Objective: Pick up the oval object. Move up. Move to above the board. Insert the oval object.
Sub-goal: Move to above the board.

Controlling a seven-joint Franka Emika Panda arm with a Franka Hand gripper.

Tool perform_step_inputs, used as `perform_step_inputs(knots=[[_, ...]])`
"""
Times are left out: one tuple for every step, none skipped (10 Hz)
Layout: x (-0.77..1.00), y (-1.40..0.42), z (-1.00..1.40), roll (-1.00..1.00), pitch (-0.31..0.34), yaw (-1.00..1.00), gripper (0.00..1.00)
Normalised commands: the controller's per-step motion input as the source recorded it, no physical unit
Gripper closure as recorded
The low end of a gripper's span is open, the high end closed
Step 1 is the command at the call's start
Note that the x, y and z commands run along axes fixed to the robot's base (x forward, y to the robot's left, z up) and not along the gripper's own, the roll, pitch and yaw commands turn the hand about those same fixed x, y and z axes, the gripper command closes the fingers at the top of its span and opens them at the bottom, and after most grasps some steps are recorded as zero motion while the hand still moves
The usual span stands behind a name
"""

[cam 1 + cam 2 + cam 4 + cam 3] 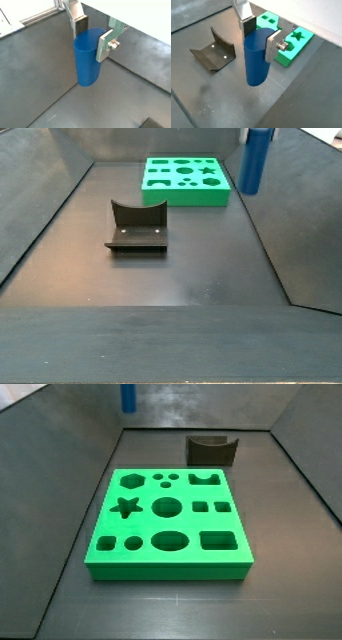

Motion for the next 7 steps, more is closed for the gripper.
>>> perform_step_inputs(knots=[[0.01, 0.12, 1.00, -0.03, 0.070, -0.04, 1.00], [0.01, 0.11, 1.00, -0.03, 0.072, -0.04, 1.00], [0.01, 0.10, 1.00, -0.02, 0.074, -0.04, 1.00], [0.01, 0.08, 0.92, -0.02, 0.075, -0.04, 1.00], [0.00, 0.06, 0.71, -0.02, 0.073, -0.04, 1.00], [0.00, 0.05, 0.55, -0.02, 0.070, -0.04, 1.00], [0.00, 0.04, 0.39, -0.02, 0.072, -0.04, 1.00]])
